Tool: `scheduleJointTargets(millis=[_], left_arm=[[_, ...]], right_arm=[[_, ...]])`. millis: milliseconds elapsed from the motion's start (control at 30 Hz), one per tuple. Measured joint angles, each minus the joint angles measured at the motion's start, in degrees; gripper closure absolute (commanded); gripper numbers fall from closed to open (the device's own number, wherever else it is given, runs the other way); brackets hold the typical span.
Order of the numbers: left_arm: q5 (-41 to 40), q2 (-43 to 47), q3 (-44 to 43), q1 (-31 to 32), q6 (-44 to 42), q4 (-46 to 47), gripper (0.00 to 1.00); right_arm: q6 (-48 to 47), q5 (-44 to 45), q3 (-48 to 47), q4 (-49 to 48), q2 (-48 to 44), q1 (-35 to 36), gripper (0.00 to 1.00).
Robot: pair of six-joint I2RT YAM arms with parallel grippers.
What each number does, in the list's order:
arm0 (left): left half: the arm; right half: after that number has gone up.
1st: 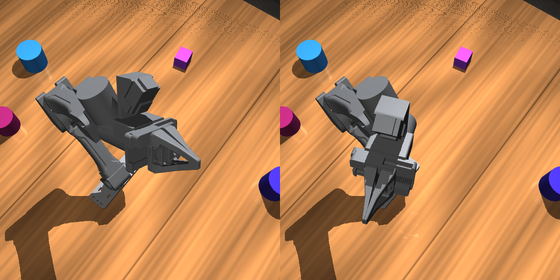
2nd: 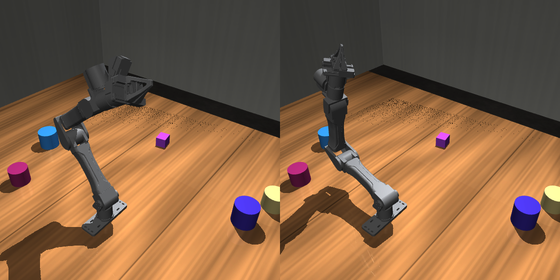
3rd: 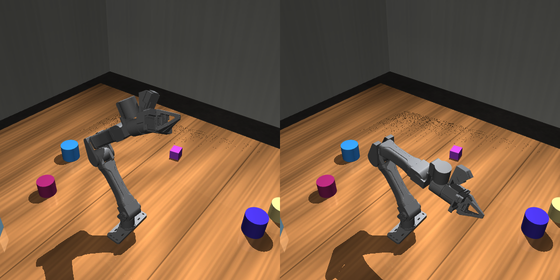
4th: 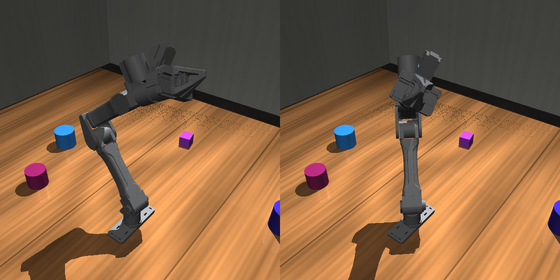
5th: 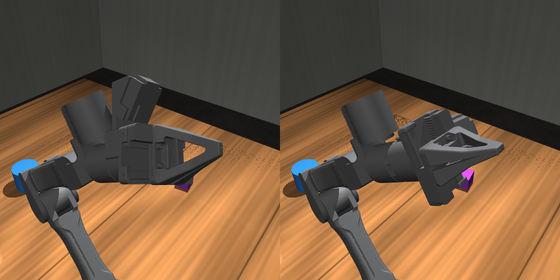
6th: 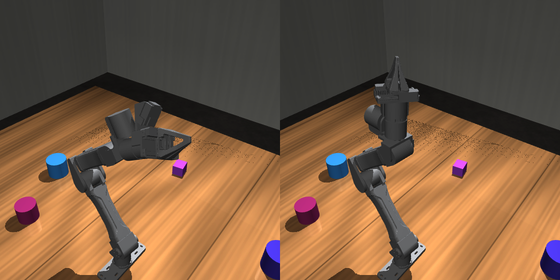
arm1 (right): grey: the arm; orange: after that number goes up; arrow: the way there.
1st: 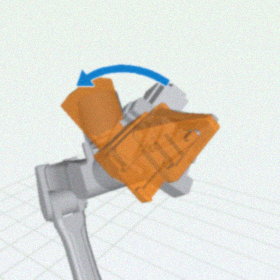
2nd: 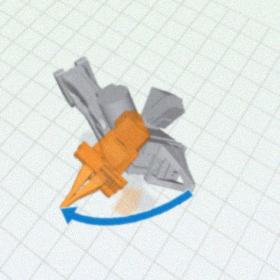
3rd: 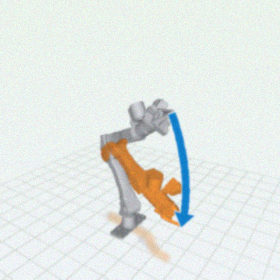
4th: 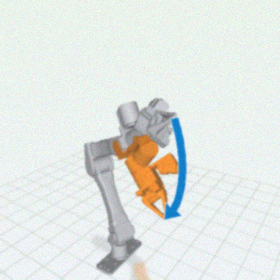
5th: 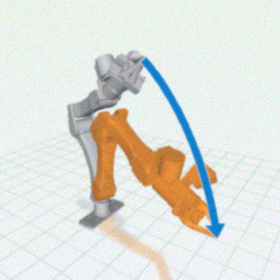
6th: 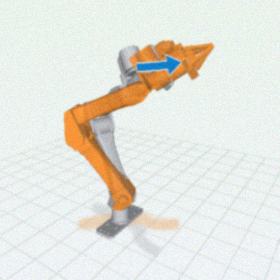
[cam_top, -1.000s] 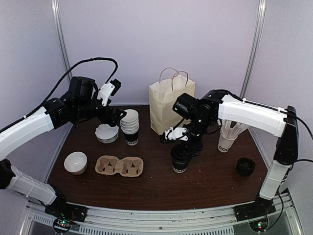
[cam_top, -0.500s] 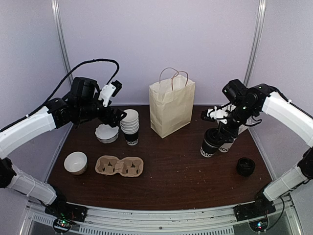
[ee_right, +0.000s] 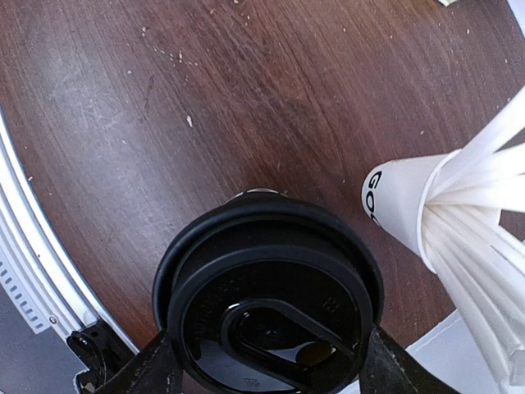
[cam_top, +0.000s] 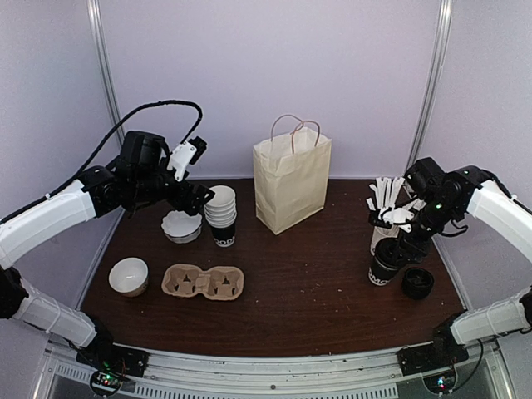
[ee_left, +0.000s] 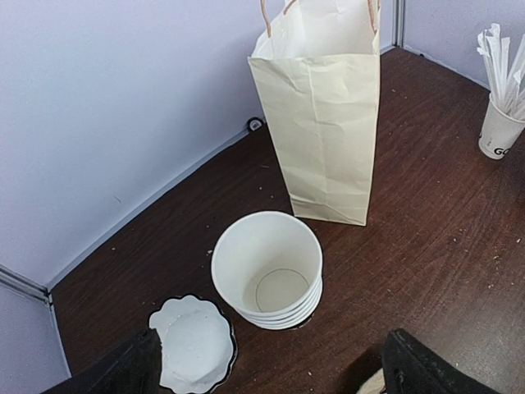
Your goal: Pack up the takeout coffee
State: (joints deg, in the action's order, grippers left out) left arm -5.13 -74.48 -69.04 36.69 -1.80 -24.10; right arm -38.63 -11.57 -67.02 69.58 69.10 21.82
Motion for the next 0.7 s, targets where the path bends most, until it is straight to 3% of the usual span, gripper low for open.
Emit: scheduleJointTargets(millis=[300,633,700], left_arm=[[0.3,0.0,0.0,0.0,0.0,0.0,0.02],[1.0,-0.1,0.0,0.0,0.0,-0.6,0.03],[1.2,-0.2,-0.1,0.0,0.0,-0.6,0.03]], right_arm=[[-0.8,1.1,5.3,-0.5,0.0,-5.6,0.33],[-1.7,1.0,6.1,-2.5,1.9,-6.2,0.23],[-1.9,0.9,6.3,-2.6,2.4,-6.2,0.16]])
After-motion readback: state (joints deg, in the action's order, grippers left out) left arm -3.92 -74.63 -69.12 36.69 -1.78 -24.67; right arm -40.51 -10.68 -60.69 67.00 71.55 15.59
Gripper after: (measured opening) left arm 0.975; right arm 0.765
